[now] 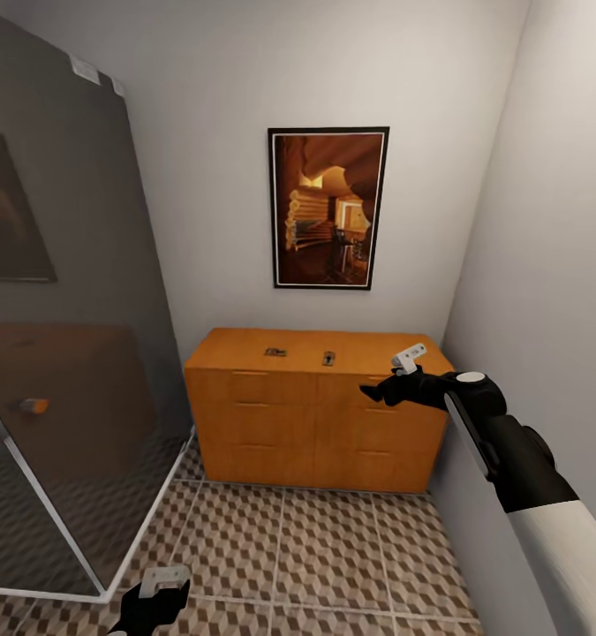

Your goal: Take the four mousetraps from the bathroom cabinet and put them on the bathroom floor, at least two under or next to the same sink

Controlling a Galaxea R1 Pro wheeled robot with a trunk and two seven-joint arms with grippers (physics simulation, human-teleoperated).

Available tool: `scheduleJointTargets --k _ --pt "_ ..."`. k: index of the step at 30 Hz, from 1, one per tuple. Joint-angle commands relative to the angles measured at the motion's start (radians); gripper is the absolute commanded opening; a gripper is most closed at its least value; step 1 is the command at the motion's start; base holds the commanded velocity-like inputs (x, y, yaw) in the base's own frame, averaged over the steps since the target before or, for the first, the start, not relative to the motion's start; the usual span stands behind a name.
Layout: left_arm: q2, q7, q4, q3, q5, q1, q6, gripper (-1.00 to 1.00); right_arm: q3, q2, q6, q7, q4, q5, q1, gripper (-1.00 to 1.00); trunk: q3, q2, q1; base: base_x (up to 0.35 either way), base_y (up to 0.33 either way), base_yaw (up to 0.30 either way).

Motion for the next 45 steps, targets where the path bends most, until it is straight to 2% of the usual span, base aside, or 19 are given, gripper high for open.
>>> scheduleJointTargets --k 1,10,32,45 --pt "0.000 -0.002 0.004 -0.009 0.009 -0.002 -0.007 1.00 0.001 -0.001 0.003 0.005 -0.001 0.005 -0.001 1.00 -0.004 -0.002 0.001 0.235 -0.190 0.138" --pt "0.000 -0.002 0.004 -0.009 0.010 -0.002 -0.007 1.00 0.001 -0.003 0.003 0.006 -0.001 0.005 -0.001 1.00 -0.016 -0.002 0.001 0.144 -0.087 0.142" --pt "0.000 -0.002 0.005 -0.009 0.010 -0.002 -0.007 1.00 0.001 -0.005 0.002 0.005 0.005 0.008 -0.001 1.00 -0.042 -0.002 0.001 0.008 -0.007 0.135" --pt "0.000 -0.002 0.005 -0.009 0.009 -0.002 -0.006 1.00 0.001 -0.005 0.002 0.004 0.005 0.009 -0.001 1.00 -0.044 -0.002 0.001 0.000 -0.205 0.019"
